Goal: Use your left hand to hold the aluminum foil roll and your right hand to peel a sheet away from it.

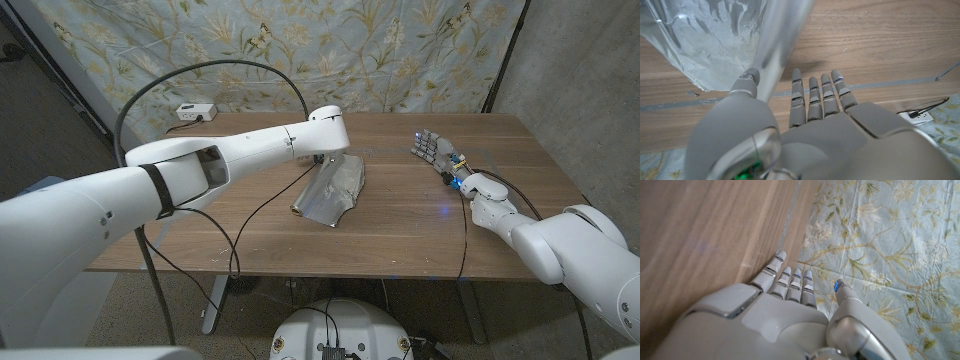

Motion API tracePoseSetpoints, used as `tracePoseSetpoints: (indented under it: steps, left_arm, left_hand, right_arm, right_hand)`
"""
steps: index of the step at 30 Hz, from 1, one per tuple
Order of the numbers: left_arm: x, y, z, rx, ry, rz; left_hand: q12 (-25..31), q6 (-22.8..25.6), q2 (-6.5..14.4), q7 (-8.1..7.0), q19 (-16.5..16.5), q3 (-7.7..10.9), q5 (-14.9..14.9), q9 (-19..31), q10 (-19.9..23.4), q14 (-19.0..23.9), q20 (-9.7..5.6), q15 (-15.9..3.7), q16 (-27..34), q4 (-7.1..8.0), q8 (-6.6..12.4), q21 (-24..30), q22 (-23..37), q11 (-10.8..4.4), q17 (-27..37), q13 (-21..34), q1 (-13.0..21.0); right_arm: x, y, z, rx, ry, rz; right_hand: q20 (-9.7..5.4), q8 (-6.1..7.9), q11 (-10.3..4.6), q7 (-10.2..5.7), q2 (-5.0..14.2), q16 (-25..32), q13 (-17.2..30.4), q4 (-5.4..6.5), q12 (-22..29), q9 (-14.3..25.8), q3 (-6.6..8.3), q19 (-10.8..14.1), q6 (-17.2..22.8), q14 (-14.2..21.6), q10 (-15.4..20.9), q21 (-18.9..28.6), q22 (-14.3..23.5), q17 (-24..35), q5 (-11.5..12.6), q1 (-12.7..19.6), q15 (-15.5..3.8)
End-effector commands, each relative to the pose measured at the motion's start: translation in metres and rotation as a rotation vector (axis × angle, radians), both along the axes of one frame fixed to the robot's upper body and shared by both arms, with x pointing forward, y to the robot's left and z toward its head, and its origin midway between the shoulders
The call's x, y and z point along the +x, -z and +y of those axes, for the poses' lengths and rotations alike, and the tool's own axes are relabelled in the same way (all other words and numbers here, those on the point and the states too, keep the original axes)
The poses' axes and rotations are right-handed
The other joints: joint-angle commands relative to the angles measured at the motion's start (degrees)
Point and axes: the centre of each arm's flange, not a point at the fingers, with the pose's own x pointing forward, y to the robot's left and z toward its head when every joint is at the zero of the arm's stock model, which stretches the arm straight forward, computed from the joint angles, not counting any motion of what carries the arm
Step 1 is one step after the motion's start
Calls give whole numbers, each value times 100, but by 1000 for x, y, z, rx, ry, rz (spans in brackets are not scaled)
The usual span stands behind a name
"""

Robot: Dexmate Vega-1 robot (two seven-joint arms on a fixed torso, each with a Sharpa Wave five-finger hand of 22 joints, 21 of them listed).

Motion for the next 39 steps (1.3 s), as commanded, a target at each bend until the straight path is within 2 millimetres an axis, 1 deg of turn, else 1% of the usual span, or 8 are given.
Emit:
tracePoseSetpoints:
  steps: [1, 5, 9, 13, 20, 29, 34, 39]
  left_arm:
    - [3, 6, -18, 34, 26, 25]
    - [4, 8, -20, 41, 23, 35]
    - [5, 11, -19, 43, 19, 51]
    - [4, 12, -19, 46, 14, 66]
    - [4, 11, -14, 52, -14, 80]
    - [4, 10, -13, 77, -33, 98]
    - [5, 10, -17, 97, -36, 120]
    - [5, 9, -22, 124, -37, 126]
  left_hand:
    - [-5, -9, 50, -16, -41, -22, 30, 31, -16, -24, 40, 7, -4, 0, 15, 73, 21, 12, 9, 15, 36]
    - [5, 16, 75, -19, -40, 11, 58, 44, 13, -7, 39, -11, -3, -17, 34, 97, 15, 11, 10, 31, 67]
    - [-2, 54, 47, -17, -44, 90, 181, 84, 33, 29, 38, -5, -27, -15, 51, 171, -30, 11, -1, 81, 56]
    - [4, 93, 52, -17, -46, 124, 211, 98, 61, 58, 39, -19, -18, -30, 66, 200, -36, 11, 2, 97, 88]
    - [0, 178, 50, -18, -63, 256, 348, 144, 109, 107, 41, -26, -19, -33, 69, 282, -93, 12, 3, 151, 152]
    - [-12, 155, 55, -15, -73, 243, 345, 149, 99, 78, 42, -4, -9, -34, 46, 313, -107, 11, 26, 170, 176]
    - [-32, 123, 50, -16, -97, 241, 361, 147, 63, 58, 41, -5, -9, -30, 28, 331, -121, 10, 38, 183, 186]
    - [-4, 155, 52, -15, -106, 237, 370, 150, 128, 70, 41, -4, 0, -22, 42, 342, -129, 11, 44, 201, 178]
  right_arm:
    - [-3, 6, -2, 19, -10, -12]
    - [-5, 9, -6, 26, -8, -18]
    - [-6, 12, -9, 31, -2, -15]
    - [-6, 15, -9, 37, 3, -6]
    - [-4, 17, -8, 48, 3, 8]
    - [-1, 17, -10, 68, 10, 27]
    - [-2, 19, -11, 82, 9, 31]
    - [-2, 23, -13, 91, 12, 34]
  right_hand:
    - [42, 3, 7, -24, -10, 35, 16, -23, 5, 25, 8, 40, -6, 14, -21, 36, 16, 15, -16, 62, 29]
    - [44, 4, -7, -25, -11, 38, 16, -28, 7, 26, 7, 40, -6, 17, -18, 37, 16, 14, -17, 64, 28]
    - [47, 4, -2, -27, -8, 38, 16, -29, 8, 26, 7, 42, -5, 14, -16, 38, 16, 15, -17, 65, 29]
    - [44, 4, -2, -25, -7, 40, 16, -33, 8, 26, 6, 40, -6, 14, -17, 37, 17, 15, -17, 67, 31]
    - [47, 8, 8, -27, -6, 44, 17, -36, 12, 27, 4, 44, 2, 17, -11, 39, 17, 17, -18, 67, 32]
    - [47, 11, 9, -29, -1, 50, 17, -39, 13, 27, 3, 44, 9, 23, -11, 39, 17, 18, -18, 69, 29]
    - [48, 11, 3, -29, 0, 55, 18, -40, 14, 28, 2, 47, 8, 30, -10, 41, 18, 20, -19, 69, 27]
    - [51, 11, 3, -29, 1, 60, 18, -44, 17, 28, 1, 50, 10, 37, -3, 43, 18, 21, -19, 71, 28]
